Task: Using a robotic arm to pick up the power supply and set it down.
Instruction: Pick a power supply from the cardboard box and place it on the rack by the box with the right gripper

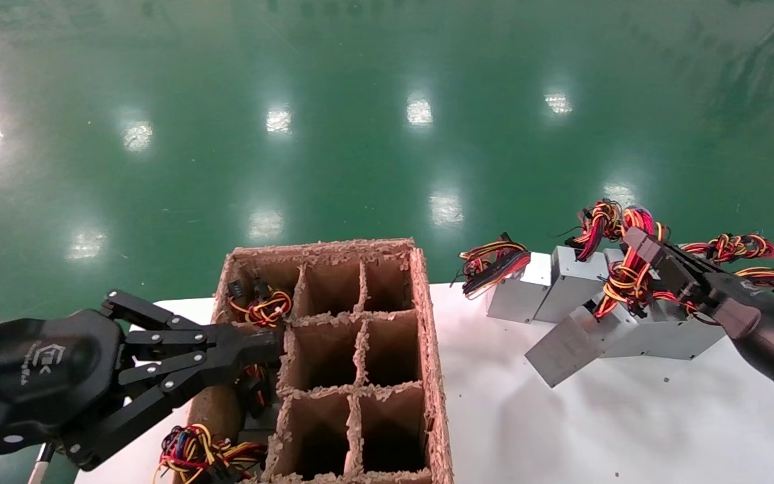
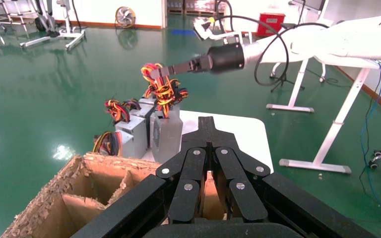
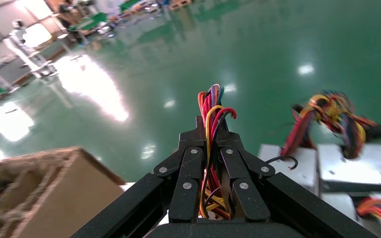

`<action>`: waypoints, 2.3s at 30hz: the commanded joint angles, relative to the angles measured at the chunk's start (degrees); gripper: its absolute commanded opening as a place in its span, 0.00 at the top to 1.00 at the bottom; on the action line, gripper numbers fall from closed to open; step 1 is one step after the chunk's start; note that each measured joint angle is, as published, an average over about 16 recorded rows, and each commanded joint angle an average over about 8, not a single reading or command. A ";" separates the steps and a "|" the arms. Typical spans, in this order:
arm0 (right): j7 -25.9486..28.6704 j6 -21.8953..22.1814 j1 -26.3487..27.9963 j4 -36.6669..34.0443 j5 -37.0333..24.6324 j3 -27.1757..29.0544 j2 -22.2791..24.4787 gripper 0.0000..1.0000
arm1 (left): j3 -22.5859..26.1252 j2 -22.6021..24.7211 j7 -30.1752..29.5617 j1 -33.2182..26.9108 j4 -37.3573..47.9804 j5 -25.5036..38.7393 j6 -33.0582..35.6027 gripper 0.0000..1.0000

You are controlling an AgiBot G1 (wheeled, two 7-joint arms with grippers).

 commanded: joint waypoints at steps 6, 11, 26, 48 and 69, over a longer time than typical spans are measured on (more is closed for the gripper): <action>1.07 8.30 0.57 -0.03 -2.67 -3.11 -1.67 1.00 | 0.00 0.00 0.00 0.00 0.00 0.00 0.00 1.00; 2.77 14.17 2.64 -0.14 -4.64 -7.04 -1.90 1.00 | 0.00 0.00 0.00 0.00 0.00 0.00 0.00 1.00; 7.03 22.56 9.66 -0.66 -6.65 -18.11 -1.22 1.00 | 0.00 0.00 0.00 0.00 0.00 0.00 0.00 1.00; 8.58 27.54 18.34 -5.07 -6.95 -29.27 -3.02 1.00 | 0.00 0.00 0.00 0.00 0.00 0.00 0.00 1.00; 9.21 28.65 22.02 -6.47 -5.82 -33.81 -2.95 0.00 | 0.00 0.00 0.00 0.00 0.00 0.00 0.00 1.00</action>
